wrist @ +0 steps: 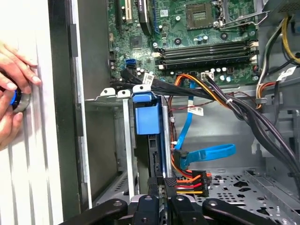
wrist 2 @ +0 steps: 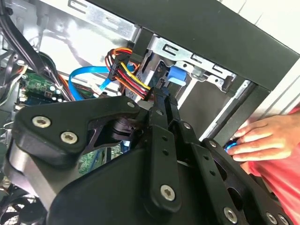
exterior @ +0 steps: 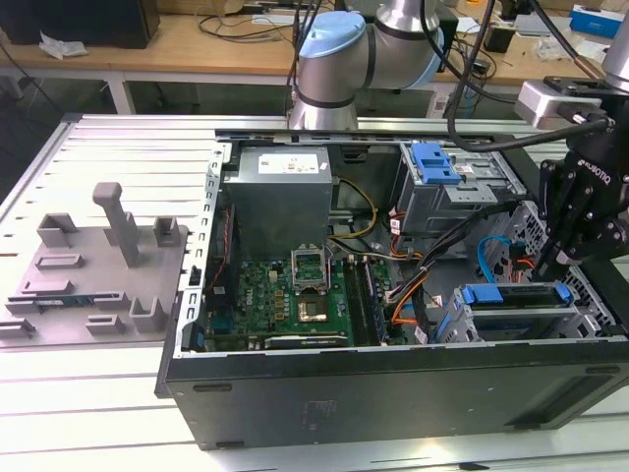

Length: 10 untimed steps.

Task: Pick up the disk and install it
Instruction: 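Insert the first disk wire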

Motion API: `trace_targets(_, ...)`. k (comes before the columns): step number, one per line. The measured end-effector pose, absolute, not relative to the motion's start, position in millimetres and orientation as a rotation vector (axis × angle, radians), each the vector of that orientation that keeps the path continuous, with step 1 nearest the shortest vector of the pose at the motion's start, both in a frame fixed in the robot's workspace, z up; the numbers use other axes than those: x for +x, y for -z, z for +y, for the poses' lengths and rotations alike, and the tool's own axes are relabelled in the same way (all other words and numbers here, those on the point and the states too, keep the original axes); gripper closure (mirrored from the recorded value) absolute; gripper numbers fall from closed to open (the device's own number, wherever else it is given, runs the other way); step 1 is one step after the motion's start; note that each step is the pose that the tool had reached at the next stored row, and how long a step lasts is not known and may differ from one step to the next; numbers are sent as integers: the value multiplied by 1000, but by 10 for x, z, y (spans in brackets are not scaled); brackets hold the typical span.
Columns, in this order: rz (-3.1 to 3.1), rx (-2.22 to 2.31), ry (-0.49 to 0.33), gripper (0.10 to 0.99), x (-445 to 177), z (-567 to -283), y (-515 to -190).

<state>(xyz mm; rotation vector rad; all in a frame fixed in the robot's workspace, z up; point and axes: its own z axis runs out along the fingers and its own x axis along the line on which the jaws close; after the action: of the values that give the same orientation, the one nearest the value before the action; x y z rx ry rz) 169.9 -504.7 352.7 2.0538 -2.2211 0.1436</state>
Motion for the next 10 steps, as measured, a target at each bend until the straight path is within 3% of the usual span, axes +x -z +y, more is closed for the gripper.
trace_targets(10, -2227, 2059, -132, 922, 1699, -5087, -3527)
